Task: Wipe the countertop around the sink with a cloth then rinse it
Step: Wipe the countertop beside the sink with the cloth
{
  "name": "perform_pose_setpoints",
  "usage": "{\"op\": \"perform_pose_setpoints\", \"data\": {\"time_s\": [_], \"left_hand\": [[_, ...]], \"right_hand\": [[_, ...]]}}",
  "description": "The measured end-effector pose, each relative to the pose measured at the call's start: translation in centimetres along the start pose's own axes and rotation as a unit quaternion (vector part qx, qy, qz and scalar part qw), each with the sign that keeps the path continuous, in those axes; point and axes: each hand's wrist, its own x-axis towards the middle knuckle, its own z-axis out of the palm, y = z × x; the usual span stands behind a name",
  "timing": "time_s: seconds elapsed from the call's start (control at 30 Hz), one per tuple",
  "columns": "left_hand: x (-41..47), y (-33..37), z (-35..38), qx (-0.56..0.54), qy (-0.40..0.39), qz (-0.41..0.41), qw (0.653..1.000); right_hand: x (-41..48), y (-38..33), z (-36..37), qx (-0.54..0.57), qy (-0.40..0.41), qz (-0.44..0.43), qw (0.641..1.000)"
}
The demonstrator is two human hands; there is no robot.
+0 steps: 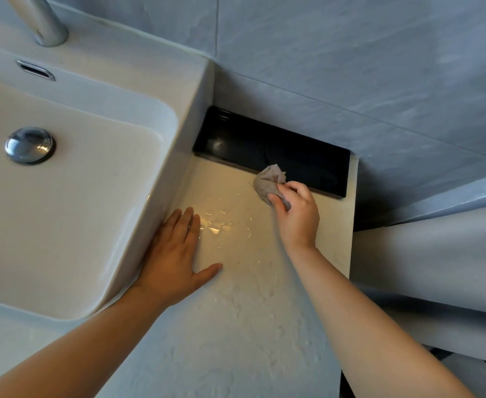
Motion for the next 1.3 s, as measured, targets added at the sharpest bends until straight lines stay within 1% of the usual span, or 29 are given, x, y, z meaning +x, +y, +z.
{"op": "perform_pose_setpoints", "data": {"time_s": [0.1, 0.27, 0.37, 0.43, 0.53, 0.57, 0.7, 0.83, 1.0, 1.1, 1.23, 1.3], "left_hand": [[0.0, -0.1, 0.2, -0.004, 0.003, -0.001, 1.0], [0.0, -0.1, 0.4, -0.006, 0.008, -0.001, 1.0], [-0.5, -0.2, 0.5, -0.034, 0.023, 0.006, 0.999], [-1.5, 0.0, 0.7, -0.032, 0.034, 0.01, 0.999], [-3.6, 0.1, 0.8, -0.039, 0.026, -0.002, 0.999], [-4.3, 0.0, 1.0, -0.044, 0.025, -0.008, 0.999], [-5.5, -0.2, 1.5, -0.042, 0.032, -0.028, 0.998], [-5.3, 0.0, 1.9, -0.047, 0.049, -0.045, 0.997], [-5.3, -0.3, 2.2, -0.027, 0.052, -0.035, 0.998], [-5.3, -0.3, 2.3, -0.024, 0.051, -0.032, 0.998], [-5.4, -0.3, 2.2, -0.015, 0.044, -0.032, 0.998], [-5.4, -0.4, 2.2, -0.021, 0.042, -0.031, 0.998]], "right_hand": [[-0.8, -0.5, 0.6, 0.021, -0.002, 0.003, 1.0], [-4.2, -1.6, 0.6, 0.029, -0.055, -0.045, 0.997], [-6.9, -1.6, 0.0, 0.041, -0.082, -0.071, 0.993], [-7.7, -2.0, -0.5, 0.053, -0.11, -0.056, 0.991], [-6.9, -2.5, -1.7, 0.079, -0.148, -0.013, 0.986], [-6.2, -2.7, -2.2, 0.08, -0.144, -0.012, 0.986], [-1.1, -3.6, -2.1, 0.043, -0.084, -0.033, 0.995], [2.2, -4.3, 1.6, 0.001, -0.097, -0.057, 0.994], [0.9, -4.0, 4.3, 0.003, -0.099, -0.035, 0.994], [-0.2, -4.0, 4.2, -0.001, -0.117, -0.06, 0.991], [-2.0, -4.5, 3.3, 0.013, -0.117, -0.093, 0.989], [-3.2, -4.7, 2.6, 0.022, -0.14, -0.103, 0.985]]}}
